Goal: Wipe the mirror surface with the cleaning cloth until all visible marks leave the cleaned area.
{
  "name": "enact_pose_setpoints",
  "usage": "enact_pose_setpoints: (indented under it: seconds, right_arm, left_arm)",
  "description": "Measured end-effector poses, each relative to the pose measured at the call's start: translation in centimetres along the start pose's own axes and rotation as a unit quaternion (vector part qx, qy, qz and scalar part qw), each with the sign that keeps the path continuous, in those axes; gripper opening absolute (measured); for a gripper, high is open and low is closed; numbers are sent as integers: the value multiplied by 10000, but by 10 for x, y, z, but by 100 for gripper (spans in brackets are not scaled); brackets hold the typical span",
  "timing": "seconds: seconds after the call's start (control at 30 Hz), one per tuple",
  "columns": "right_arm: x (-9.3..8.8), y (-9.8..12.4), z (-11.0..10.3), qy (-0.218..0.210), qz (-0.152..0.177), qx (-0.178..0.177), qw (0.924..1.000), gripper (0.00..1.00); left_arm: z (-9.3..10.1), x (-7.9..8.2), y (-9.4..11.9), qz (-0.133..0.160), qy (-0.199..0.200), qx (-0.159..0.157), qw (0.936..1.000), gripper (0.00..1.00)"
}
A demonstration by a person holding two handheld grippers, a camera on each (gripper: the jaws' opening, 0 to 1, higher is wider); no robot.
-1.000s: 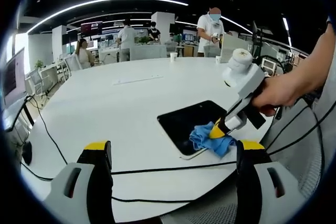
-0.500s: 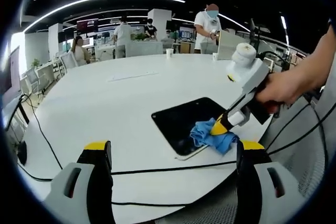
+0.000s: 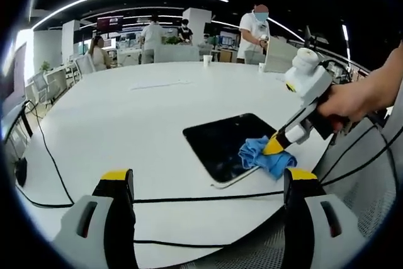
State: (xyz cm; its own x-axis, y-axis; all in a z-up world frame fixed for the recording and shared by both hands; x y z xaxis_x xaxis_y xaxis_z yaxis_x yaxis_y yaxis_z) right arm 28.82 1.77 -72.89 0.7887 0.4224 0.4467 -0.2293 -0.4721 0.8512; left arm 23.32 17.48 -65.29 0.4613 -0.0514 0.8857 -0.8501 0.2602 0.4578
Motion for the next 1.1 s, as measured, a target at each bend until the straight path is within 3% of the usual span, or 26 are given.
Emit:
enact_pose_setpoints:
  seconds: [0.2,0.67,0.83,1.0,1.1]
  right_arm:
    - [-2,3,4,-33,-33,-61,10000,1]
    - [-3,4,6,-41,-34,-105,9999,1]
    - [-2,4,7,-92,-88,-124,9998,0]
    - [1,3,8,-104,-63,-189,9997,0]
    - [2,2,9,-106,-79,-195,9997,0]
  left_arm:
    - [-6,-2,1,18,155,71,9999,99]
    - [-3,-4,0,-57,94,29,9999,99]
    - [0,9,5,46,0,24,10000,99]
    - [4,9,3,-20,-13,-103,9999,99]
    - [3,7,2,11,378,-129,9992,99]
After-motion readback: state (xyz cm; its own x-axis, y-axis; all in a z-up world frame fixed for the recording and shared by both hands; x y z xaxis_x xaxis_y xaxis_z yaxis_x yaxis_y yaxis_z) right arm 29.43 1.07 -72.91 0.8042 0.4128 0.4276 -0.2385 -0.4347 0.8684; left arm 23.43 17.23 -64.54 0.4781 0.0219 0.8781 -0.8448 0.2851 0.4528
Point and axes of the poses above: the point that each gripper's makers call its tool centre point, and the gripper's own axes: y roughly backward along the fingers, z roughly to its right, x roughly out of its top, the point moved 1 cm from there along y, roughly backward along the fingers, and after that the axes turned 4 degrees about x, right-handed, at the moved point
